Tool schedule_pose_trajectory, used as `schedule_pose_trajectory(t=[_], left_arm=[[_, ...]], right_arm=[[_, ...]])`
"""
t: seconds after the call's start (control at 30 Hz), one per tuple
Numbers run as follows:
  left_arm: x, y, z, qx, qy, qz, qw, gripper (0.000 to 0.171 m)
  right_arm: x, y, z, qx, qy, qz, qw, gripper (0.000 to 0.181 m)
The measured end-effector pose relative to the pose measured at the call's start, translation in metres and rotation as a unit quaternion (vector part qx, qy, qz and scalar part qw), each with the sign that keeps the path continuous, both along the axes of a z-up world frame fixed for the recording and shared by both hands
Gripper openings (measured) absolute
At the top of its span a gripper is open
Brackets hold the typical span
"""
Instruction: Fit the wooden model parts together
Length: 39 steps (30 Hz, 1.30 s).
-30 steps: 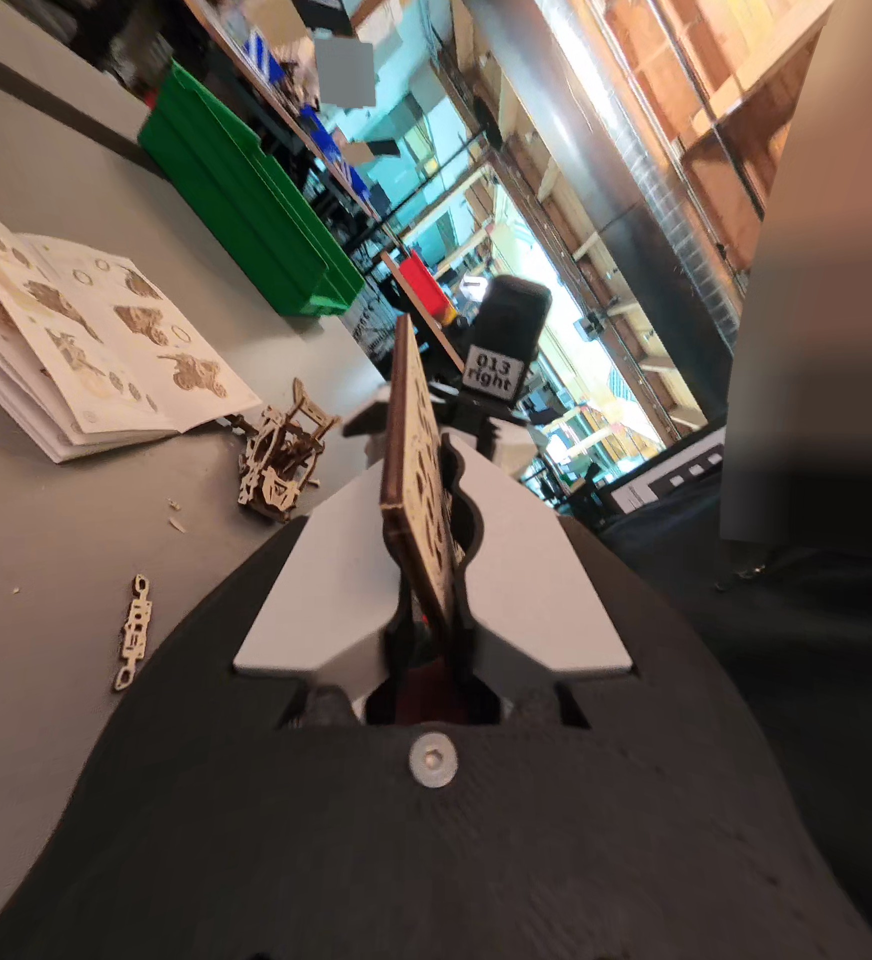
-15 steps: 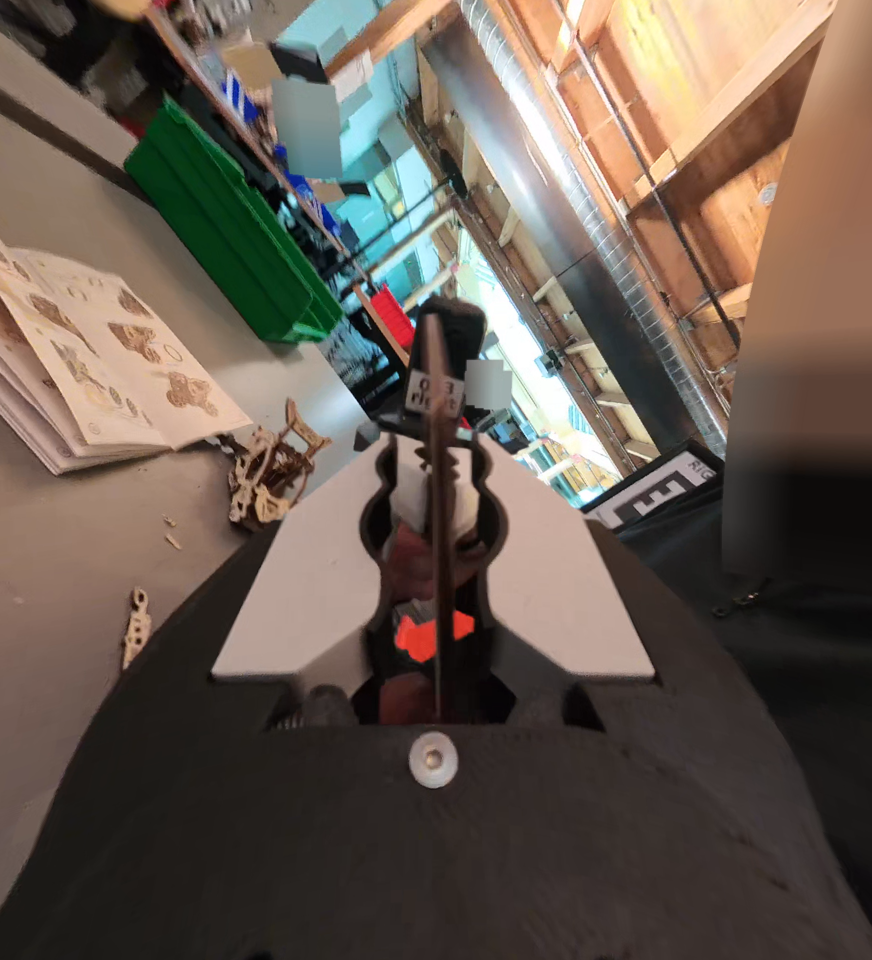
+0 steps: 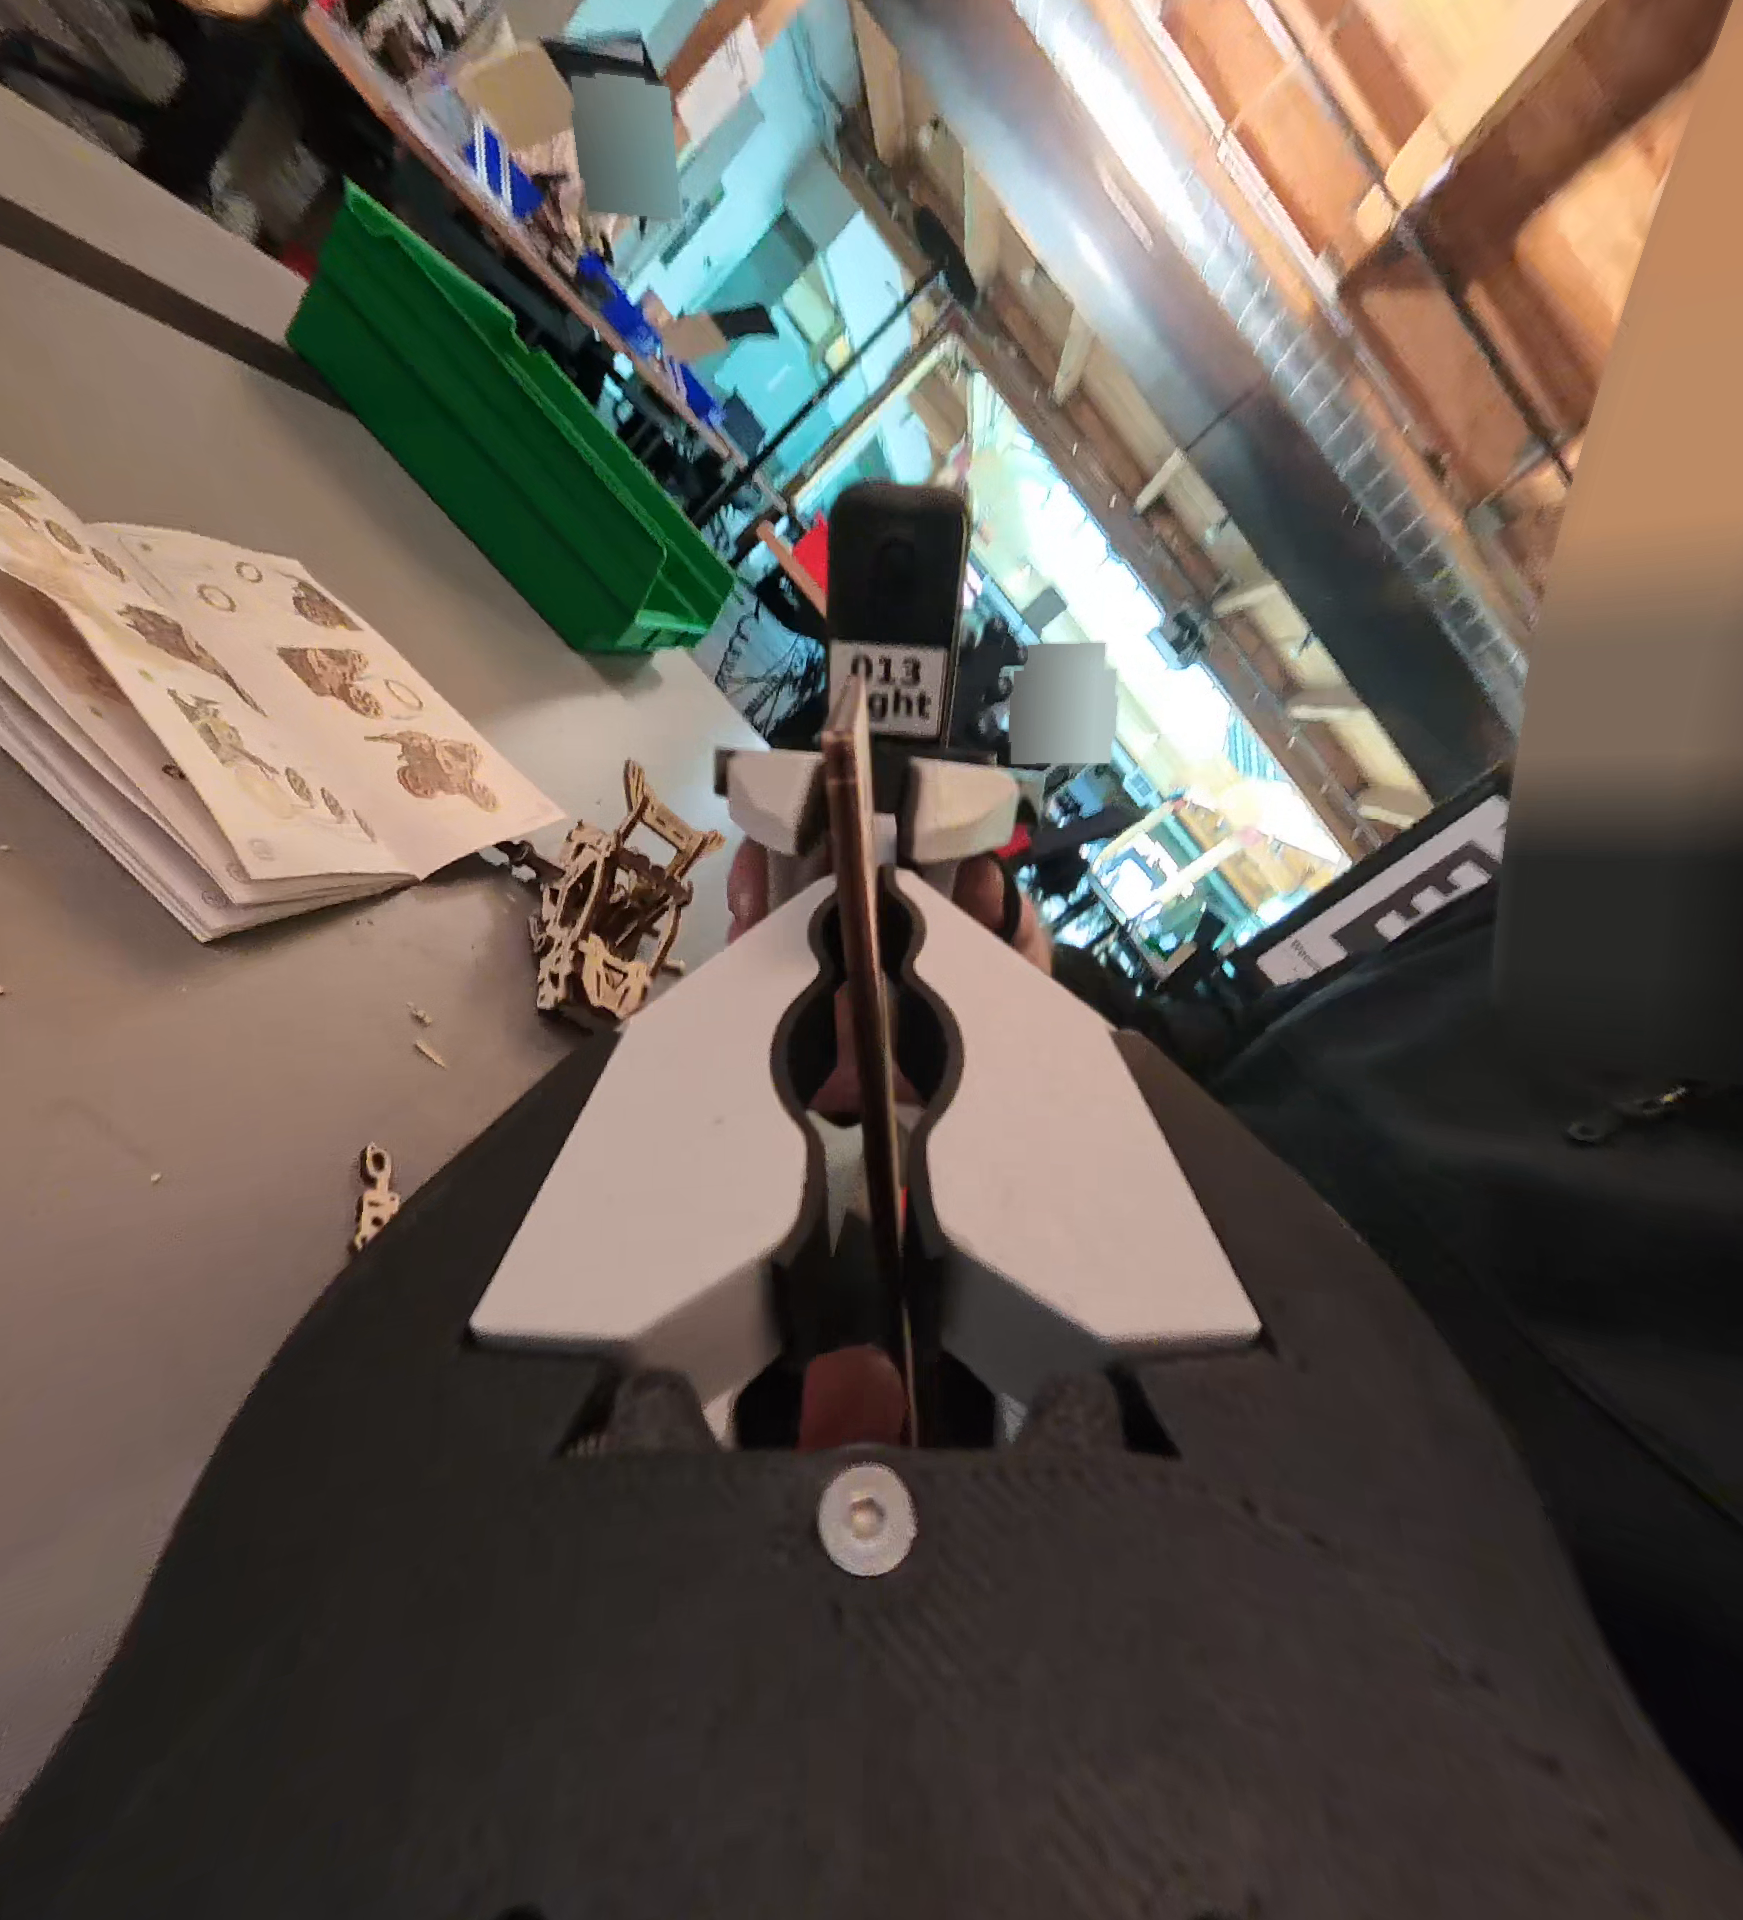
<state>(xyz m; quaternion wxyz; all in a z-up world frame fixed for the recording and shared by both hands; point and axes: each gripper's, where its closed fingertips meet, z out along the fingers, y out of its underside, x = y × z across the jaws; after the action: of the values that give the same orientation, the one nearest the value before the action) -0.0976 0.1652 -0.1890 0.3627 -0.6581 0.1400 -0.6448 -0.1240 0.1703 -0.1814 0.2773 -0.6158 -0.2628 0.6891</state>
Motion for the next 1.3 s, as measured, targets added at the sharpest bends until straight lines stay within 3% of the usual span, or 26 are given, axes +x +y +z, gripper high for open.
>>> schedule_pose_trajectory(t=[0.03,0.07,0.23,0.4,0.8,0.9,1.0,1.1,1.13,1.3], left_arm=[[0.004,-0.004,0.000,0.008,0.009,-0.011,1.000,0.000],[0.004,-0.003,-0.001,0.011,0.017,-0.006,1.000,0.001],[-0.001,-0.001,-0.003,0.007,0.009,0.004,1.000,0.000],[-0.005,0.002,-0.002,0.020,0.025,0.017,0.999,0.000],[-0.011,0.011,-0.019,0.100,0.175,0.106,0.974,0.005],[-0.013,0.011,-0.013,0.094,0.128,0.098,0.982,0.005],[-0.013,0.010,-0.008,0.088,0.103,0.081,0.987,0.002],[-0.012,0.009,-0.006,0.084,0.082,0.070,0.991,0.001],[-0.005,0.002,-0.007,0.084,0.091,0.041,0.991,0.001],[0.004,-0.001,-0.007,0.070,0.060,0.034,0.995,0.001]], right_arm=[[-0.001,0.003,0.000,-0.004,0.002,-0.001,1.000,0.014],[0.000,0.001,0.003,-0.011,0.019,0.012,1.000,0.003],[0.001,0.001,0.001,-0.037,0.041,0.024,0.998,0.002],[0.002,0.001,-0.002,-0.013,0.015,0.019,1.000,0.002],[-0.002,0.012,-0.020,-0.017,-0.018,-0.008,1.000,0.008],[-0.005,0.014,-0.015,0.015,-0.034,-0.020,0.999,0.008],[-0.006,0.012,-0.008,-0.050,0.018,0.033,0.998,0.008],[-0.006,0.011,-0.004,-0.060,0.031,0.040,0.997,0.007],[-0.006,0.006,0.001,-0.068,0.049,0.061,0.995,0.005],[-0.005,0.005,0.007,-0.063,0.052,0.052,0.995,0.001]])
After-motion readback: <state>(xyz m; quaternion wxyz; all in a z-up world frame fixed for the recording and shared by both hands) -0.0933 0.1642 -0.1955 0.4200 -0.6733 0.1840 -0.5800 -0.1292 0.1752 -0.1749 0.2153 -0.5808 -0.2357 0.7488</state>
